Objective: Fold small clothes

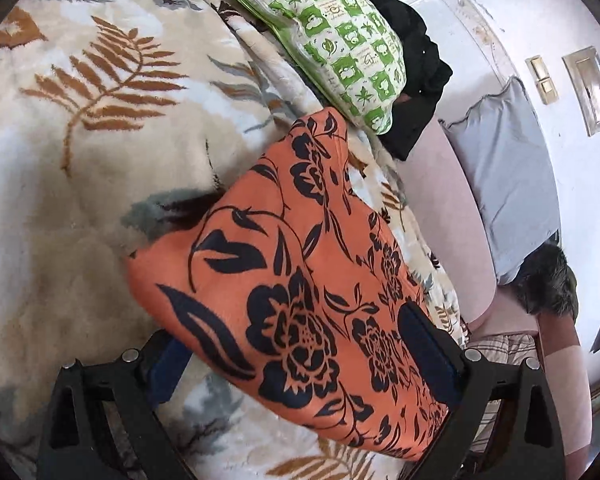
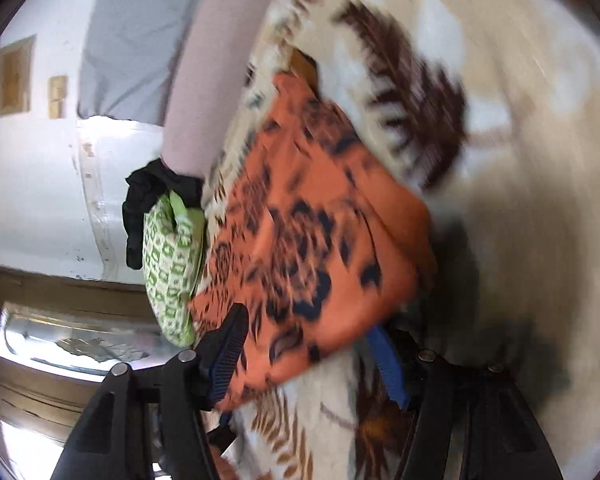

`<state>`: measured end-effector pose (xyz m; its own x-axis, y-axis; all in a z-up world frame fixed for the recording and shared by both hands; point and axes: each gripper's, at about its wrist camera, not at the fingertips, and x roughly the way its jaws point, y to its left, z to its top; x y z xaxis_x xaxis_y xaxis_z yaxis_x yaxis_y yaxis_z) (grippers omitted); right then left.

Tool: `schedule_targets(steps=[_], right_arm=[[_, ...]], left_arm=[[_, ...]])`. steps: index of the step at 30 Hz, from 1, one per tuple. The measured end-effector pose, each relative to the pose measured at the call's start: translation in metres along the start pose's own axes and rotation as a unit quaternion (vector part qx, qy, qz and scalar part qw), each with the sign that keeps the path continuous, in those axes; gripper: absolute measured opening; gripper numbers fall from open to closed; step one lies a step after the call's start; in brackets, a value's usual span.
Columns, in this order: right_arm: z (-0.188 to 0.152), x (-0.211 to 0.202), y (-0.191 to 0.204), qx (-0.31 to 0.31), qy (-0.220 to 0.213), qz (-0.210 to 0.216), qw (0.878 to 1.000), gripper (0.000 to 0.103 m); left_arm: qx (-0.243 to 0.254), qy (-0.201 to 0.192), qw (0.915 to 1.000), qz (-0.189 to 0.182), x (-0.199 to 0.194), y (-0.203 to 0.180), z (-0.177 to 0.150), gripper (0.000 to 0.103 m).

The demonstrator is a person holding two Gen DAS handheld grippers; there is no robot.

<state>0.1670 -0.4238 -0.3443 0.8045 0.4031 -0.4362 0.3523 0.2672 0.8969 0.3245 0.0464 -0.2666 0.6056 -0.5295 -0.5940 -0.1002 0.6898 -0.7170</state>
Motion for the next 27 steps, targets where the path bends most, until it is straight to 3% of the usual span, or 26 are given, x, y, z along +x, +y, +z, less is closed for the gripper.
schedule_targets(steps=[2,5,6,7,8,10,12,14,17,21,27], right_arm=[[0.003,0.007,0.001,-0.007,-0.002,-0.007,1.0,0.064],[0.006,0.008,0.0,-0.006,-0.022,0.002,1.0,0.064],[0.007,0.008,0.0,-0.006,-0.026,0.005,1.0,0.063],[0.008,0.009,0.0,-0.008,-0.03,0.001,1.0,0.051],[0.008,0.01,0.001,-0.011,-0.032,-0.008,0.999,0.032],[0.009,0.011,-0.007,0.0,-0.028,-0.025,0.999,0.021],[0.009,0.008,-0.006,-0.003,-0.032,-0.025,0.999,0.019],[0.005,0.001,0.012,-0.059,-0.051,-0.051,0.996,0.017],[-0.009,-0.01,0.049,-0.158,-0.09,-0.075,0.98,0.013],[-0.021,-0.029,0.073,-0.226,-0.132,-0.098,0.96,0.009],[-0.031,-0.068,0.08,-0.25,-0.167,-0.11,0.947,0.004]], left_arm=[[0.011,-0.003,0.9999,0.003,-0.001,-0.001,-0.001,0.09],[0.032,-0.007,0.9992,0.022,0.002,-0.006,0.0,0.074],[0.036,-0.008,0.9989,0.029,0.002,-0.005,-0.001,0.05],[0.04,-0.007,0.9983,0.041,0.003,-0.003,0.0,0.037],[0.04,-0.002,0.9982,0.044,0.005,-0.001,0.0,0.037],[0.028,0.0,0.9991,0.032,0.006,0.003,0.001,0.03],[0.035,-0.005,0.9991,0.024,0.004,0.001,0.001,0.024],[0.051,-0.015,0.9984,0.02,-0.002,-0.006,0.0,0.02],[0.091,-0.033,0.9951,0.024,-0.012,-0.022,-0.004,0.018],[0.096,-0.037,0.9947,0.001,-0.03,-0.029,-0.01,0.016],[0.133,-0.042,0.9902,-0.004,-0.058,-0.04,-0.024,0.016]])
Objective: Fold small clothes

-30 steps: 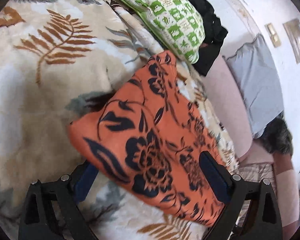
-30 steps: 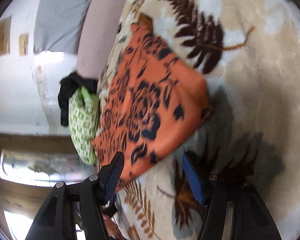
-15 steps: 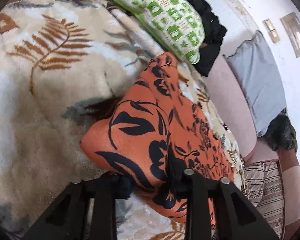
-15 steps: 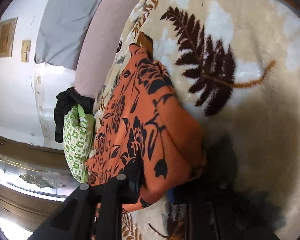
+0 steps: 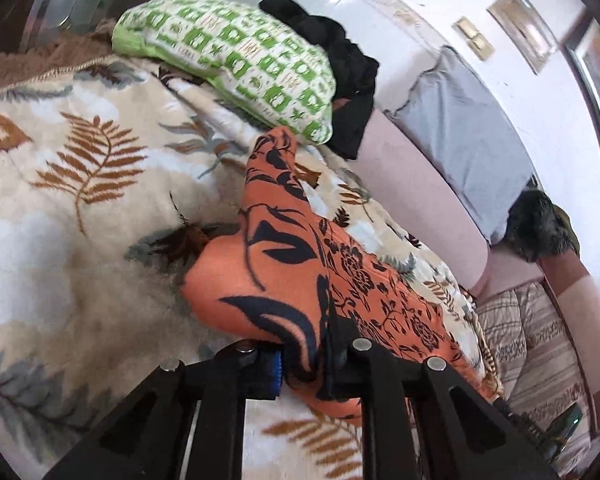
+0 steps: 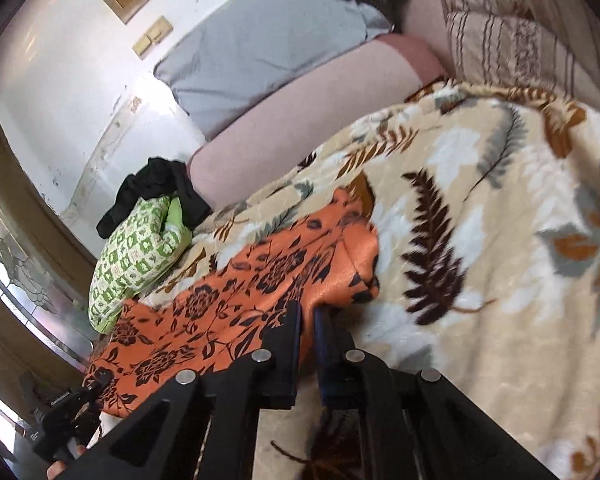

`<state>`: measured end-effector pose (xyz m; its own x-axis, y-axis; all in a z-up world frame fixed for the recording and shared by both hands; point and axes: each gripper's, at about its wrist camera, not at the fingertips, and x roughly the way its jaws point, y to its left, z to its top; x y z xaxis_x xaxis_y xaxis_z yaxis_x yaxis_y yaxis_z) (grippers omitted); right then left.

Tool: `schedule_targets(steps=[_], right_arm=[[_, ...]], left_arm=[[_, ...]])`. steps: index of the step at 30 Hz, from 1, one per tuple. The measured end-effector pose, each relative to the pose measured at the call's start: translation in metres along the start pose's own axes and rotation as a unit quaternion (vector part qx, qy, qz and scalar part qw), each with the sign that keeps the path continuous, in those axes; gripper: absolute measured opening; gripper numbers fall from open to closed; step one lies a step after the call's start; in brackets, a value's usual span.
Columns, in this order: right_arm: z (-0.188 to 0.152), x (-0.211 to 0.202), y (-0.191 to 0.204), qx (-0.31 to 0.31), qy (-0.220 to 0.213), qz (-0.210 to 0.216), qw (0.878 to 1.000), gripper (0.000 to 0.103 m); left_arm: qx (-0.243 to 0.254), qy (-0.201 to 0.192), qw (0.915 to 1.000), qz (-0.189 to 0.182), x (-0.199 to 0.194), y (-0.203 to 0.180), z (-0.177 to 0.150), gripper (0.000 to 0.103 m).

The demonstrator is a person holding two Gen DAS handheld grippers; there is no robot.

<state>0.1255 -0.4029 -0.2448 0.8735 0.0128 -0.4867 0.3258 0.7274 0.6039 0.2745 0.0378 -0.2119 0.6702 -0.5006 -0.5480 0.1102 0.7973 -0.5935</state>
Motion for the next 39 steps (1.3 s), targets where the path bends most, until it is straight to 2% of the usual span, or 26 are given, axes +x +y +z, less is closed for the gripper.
schedule_targets(steps=[2,4,7,9,10,13,16,20,25,27,28,29,30,31,33,35,36,39], right_arm=[[0.006,-0.022,-0.004,-0.004,-0.018,0.002,1.0,0.003],[0.01,-0.034,-0.005,-0.005,-0.014,0.01,1.0,0.003],[0.007,-0.036,-0.033,0.057,0.013,0.005,0.998,0.004],[0.003,-0.024,-0.065,0.151,0.059,0.03,0.986,0.005],[-0.001,-0.015,-0.081,0.208,0.088,0.051,0.973,0.005],[-0.008,-0.001,-0.102,0.278,0.112,0.091,0.95,0.006],[-0.011,0.017,-0.109,0.31,0.121,0.104,0.937,0.006],[-0.021,0.035,-0.108,0.324,0.153,0.106,0.928,0.008],[-0.022,0.038,-0.102,0.302,0.16,0.099,0.935,0.009],[-0.023,0.035,-0.105,0.307,0.158,0.094,0.934,0.015],[-0.023,0.032,-0.107,0.313,0.159,0.096,0.931,0.025],[-0.023,0.029,-0.109,0.316,0.159,0.098,0.93,0.049],[-0.024,0.025,-0.111,0.317,0.156,0.095,0.93,0.068],[-0.024,0.018,-0.114,0.323,0.143,0.097,0.931,0.078],[-0.021,0.006,-0.116,0.33,0.112,0.112,0.931,0.078],[-0.016,0.0,-0.117,0.321,0.084,0.12,0.936,0.078],[-0.014,0.002,-0.117,0.318,0.08,0.12,0.937,0.078],[-0.016,0.024,-0.119,0.332,0.112,0.107,0.931,0.073]], left_arm=[[-0.001,0.006,1.0,0.0,-0.006,0.003,-0.003,0.016],[-0.002,0.023,0.9996,0.014,-0.005,0.01,-0.007,0.016],[-0.042,0.06,0.997,0.023,0.01,0.033,-0.011,0.016],[-0.072,0.08,0.9938,0.026,0.019,0.048,-0.014,0.017],[-0.08,0.086,0.9928,0.025,0.021,0.053,-0.016,0.017],[-0.083,0.088,0.9922,0.03,0.026,0.054,-0.017,0.024],[-0.087,0.094,0.9909,0.041,0.032,0.053,-0.019,0.035],[-0.1,0.098,0.9894,0.038,0.038,0.055,-0.018,0.043],[-0.076,0.097,0.9917,0.036,0.043,0.047,-0.019,0.059],[-0.064,0.098,0.9924,0.04,0.044,0.043,-0.019,0.062],[-0.059,0.098,0.9925,0.042,0.045,0.042,-0.019,0.063],[-0.055,0.098,0.9927,0.043,0.045,0.042,-0.02,0.063],[-0.055,0.098,0.9928,0.042,0.046,0.042,-0.019,0.064],[-0.055,0.098,0.9928,0.042,0.046,0.042,-0.02,0.064],[-0.056,0.095,0.993,0.041,0.045,0.042,-0.02,0.064],[-0.054,0.09,0.9936,0.042,0.045,0.041,-0.021,0.064],[-0.053,0.089,0.9937,0.043,0.045,0.041,-0.021,0.064],[-0.051,0.085,0.9941,0.045,0.045,0.039,-0.021,0.064]])
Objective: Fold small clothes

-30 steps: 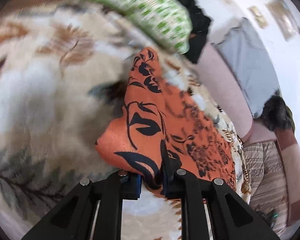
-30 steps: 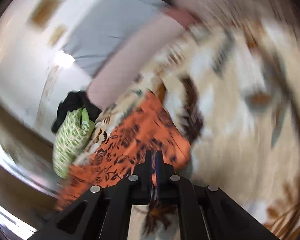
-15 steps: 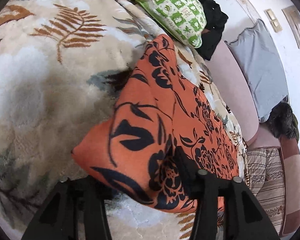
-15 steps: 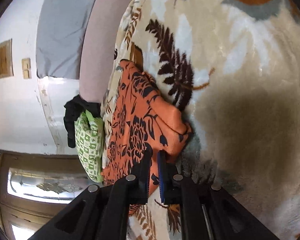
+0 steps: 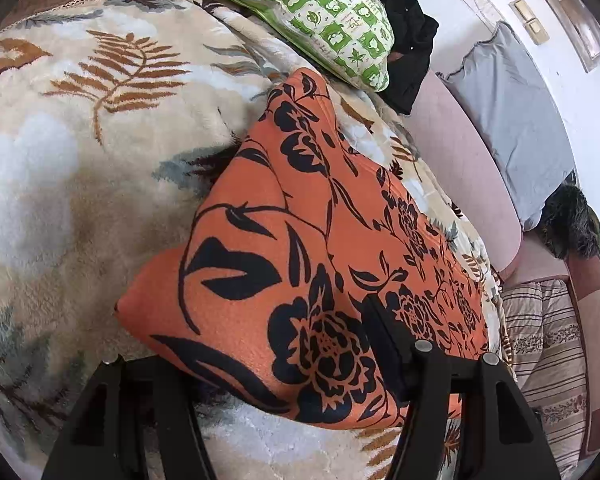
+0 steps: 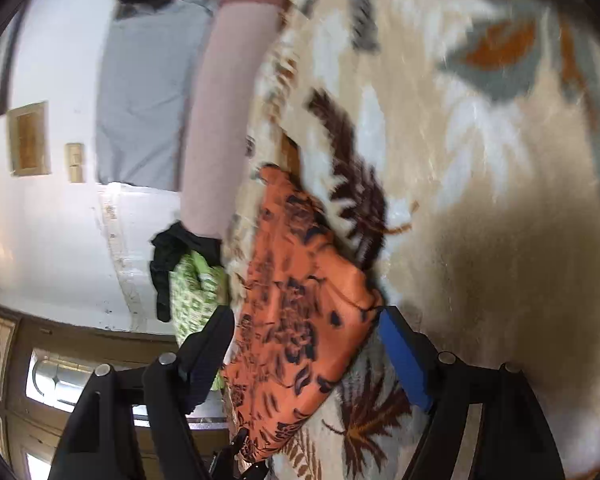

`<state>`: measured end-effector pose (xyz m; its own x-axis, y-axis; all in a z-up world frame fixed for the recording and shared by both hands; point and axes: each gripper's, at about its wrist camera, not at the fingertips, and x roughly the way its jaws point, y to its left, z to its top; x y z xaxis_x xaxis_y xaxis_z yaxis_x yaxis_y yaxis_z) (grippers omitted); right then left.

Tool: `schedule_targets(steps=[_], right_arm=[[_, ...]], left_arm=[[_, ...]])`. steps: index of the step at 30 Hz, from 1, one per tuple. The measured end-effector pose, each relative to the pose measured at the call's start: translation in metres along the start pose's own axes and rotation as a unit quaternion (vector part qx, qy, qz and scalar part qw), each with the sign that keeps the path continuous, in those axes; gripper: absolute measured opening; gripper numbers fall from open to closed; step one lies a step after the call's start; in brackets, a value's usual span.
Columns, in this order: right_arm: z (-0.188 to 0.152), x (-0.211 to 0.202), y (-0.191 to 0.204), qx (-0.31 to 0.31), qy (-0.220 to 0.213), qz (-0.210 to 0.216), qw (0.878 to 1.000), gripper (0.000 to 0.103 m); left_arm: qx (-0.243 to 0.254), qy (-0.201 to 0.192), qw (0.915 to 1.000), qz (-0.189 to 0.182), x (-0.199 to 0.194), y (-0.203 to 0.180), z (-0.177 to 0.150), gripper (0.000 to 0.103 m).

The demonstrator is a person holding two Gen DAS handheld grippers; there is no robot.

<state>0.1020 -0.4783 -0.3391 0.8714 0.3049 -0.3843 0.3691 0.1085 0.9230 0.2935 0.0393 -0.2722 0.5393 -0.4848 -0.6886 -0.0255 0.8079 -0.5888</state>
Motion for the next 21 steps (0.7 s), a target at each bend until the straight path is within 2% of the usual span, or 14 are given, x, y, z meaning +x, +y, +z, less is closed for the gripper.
schedule_targets(steps=[1,4,9,10,11,13,17,21], right_arm=[[0.001,0.004,-0.001,-0.003,0.0,-0.01,1.0,0.069],[0.002,0.018,0.012,-0.04,-0.003,-0.034,0.999,0.069],[0.006,0.043,0.018,-0.062,-0.025,-0.05,0.996,0.056],[0.007,0.046,0.02,-0.071,-0.029,-0.052,0.996,0.034],[0.009,0.053,0.022,-0.083,-0.023,-0.051,0.995,0.028],[0.009,0.059,0.021,-0.084,-0.023,-0.06,0.994,0.025],[-0.008,0.047,0.051,-0.157,-0.051,-0.067,0.984,0.023],[-0.037,0.026,0.079,-0.227,-0.07,-0.068,0.969,0.022]], left_arm=[[0.0,-0.001,1.0,0.0,0.0,0.0,0.0,0.064],[-0.005,-0.003,1.0,0.0,0.001,0.0,0.001,0.064],[-0.012,-0.009,0.9999,-0.009,0.004,-0.001,0.002,0.069],[-0.006,-0.009,0.9999,-0.007,0.004,-0.002,0.001,0.068],[-0.001,-0.011,0.9999,-0.005,0.004,-0.004,0.001,0.067],[0.008,-0.016,0.9998,0.005,0.003,-0.004,0.002,0.033],[-0.021,-0.022,0.9992,-0.025,-0.002,0.006,0.005,0.022],[0.002,-0.036,0.9989,-0.03,-0.015,-0.001,0.007,0.02]])
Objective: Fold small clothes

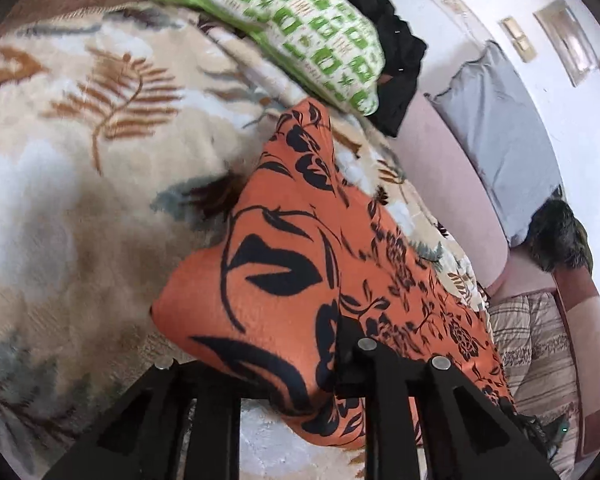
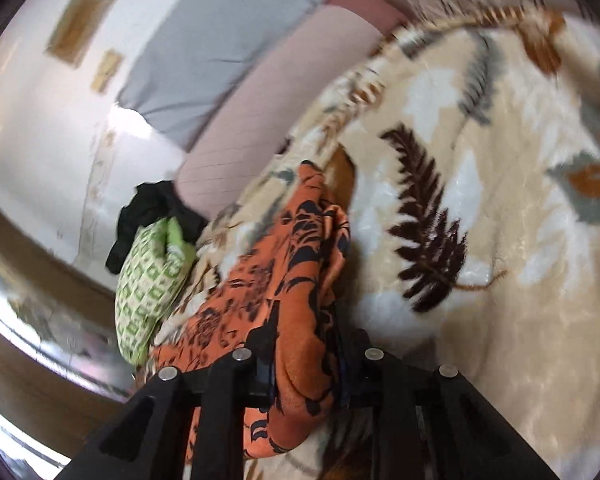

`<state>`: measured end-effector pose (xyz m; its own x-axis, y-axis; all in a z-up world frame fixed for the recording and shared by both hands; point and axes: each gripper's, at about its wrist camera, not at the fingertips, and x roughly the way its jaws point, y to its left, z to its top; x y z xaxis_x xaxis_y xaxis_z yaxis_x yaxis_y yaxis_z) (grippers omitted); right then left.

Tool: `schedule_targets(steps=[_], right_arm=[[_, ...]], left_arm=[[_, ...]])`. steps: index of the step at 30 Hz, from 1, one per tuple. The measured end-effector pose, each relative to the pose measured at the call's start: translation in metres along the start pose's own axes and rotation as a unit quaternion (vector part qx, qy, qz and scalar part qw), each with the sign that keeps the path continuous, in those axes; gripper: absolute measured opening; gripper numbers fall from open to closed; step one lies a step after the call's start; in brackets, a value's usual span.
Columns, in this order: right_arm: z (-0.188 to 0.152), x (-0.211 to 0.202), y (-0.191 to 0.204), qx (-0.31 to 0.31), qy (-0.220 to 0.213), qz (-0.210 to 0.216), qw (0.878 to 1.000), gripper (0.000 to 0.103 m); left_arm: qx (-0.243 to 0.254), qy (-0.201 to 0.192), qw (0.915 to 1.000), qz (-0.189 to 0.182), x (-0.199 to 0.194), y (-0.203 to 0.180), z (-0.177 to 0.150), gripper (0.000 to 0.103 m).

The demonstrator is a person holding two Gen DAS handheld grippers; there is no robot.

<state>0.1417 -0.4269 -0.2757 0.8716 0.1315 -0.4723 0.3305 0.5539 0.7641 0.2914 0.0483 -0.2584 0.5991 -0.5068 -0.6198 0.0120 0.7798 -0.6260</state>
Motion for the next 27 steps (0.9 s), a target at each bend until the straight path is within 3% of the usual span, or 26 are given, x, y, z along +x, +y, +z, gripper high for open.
schedule_targets(steps=[4,6,8,10,13,15,17,19,20,24,26,27], right_arm=[[-0.011,-0.032,-0.003,0.017,0.002,0.011,1.0,0.022],[-0.019,-0.047,-0.015,0.022,0.006,-0.002,1.0,0.021],[-0.024,-0.044,-0.036,0.035,0.034,-0.025,0.998,0.022],[-0.027,-0.018,-0.06,0.095,0.096,-0.051,0.99,0.026],[-0.027,-0.012,-0.077,0.157,0.104,-0.049,0.981,0.034],[-0.016,-0.025,-0.071,0.14,0.071,-0.079,0.984,0.034],[-0.006,-0.047,-0.064,0.121,0.01,-0.097,0.988,0.036],[0.001,-0.067,-0.053,0.094,-0.056,-0.109,0.988,0.038],[0.003,-0.07,-0.046,0.071,-0.066,-0.102,0.99,0.038],[-0.005,-0.043,-0.008,-0.009,0.001,-0.03,1.0,0.038],[-0.019,-0.018,0.008,-0.039,0.052,-0.013,0.998,0.036],[-0.026,-0.005,0.013,-0.043,0.074,-0.004,0.996,0.036]], left_arm=[[0.0,0.012,0.9995,-0.029,-0.011,0.002,-0.001,0.021],[-0.007,0.042,0.9989,-0.019,-0.002,0.007,-0.003,0.025],[-0.031,0.066,0.9972,0.012,0.01,0.016,-0.006,0.039],[-0.063,0.071,0.9955,-0.002,0.014,0.025,-0.006,0.042],[-0.054,0.069,0.9962,-0.004,0.012,0.022,-0.007,0.042],[-0.028,0.06,0.9978,0.009,0.008,0.016,-0.008,0.039],[-0.007,0.049,0.9987,0.015,0.006,0.01,-0.009,0.031],[0.011,0.038,0.9991,0.016,0.004,0.005,-0.009,0.025],[0.025,0.03,0.999,0.02,0.002,0.0,-0.01,0.024],[0.05,0.017,0.9978,0.039,0.004,-0.008,-0.011,0.024],[0.038,0.025,0.9979,0.045,0.009,-0.005,-0.01,0.03],[0.024,0.031,0.9981,0.047,0.013,-0.001,-0.009,0.04]])
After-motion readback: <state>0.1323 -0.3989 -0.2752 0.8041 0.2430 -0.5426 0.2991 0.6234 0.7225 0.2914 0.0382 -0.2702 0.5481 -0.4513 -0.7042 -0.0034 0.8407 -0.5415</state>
